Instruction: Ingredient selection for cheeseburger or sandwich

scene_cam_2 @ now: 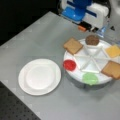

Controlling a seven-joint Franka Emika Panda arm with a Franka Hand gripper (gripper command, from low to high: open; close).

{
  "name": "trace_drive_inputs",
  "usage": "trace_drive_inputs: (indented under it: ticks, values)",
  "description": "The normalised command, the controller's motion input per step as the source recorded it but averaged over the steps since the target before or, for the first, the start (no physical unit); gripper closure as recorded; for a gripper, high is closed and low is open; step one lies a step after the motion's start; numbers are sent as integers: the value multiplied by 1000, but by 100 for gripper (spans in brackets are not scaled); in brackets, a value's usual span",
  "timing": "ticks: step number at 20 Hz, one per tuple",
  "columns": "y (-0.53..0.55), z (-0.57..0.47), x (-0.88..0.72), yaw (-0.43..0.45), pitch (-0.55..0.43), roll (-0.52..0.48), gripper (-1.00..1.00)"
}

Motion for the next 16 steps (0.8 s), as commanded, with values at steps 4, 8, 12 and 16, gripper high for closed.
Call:
trace_drive_inputs:
  ticks: [4,8,12,16]
  values:
    - [-4,-17,-25,214,62,78,-100]
    - [-31,-46,-78,200,82,190,-100]
    - [-106,-42,-66,78,98,261,-100]
    - [-165,5,-42,7,98,321,-100]
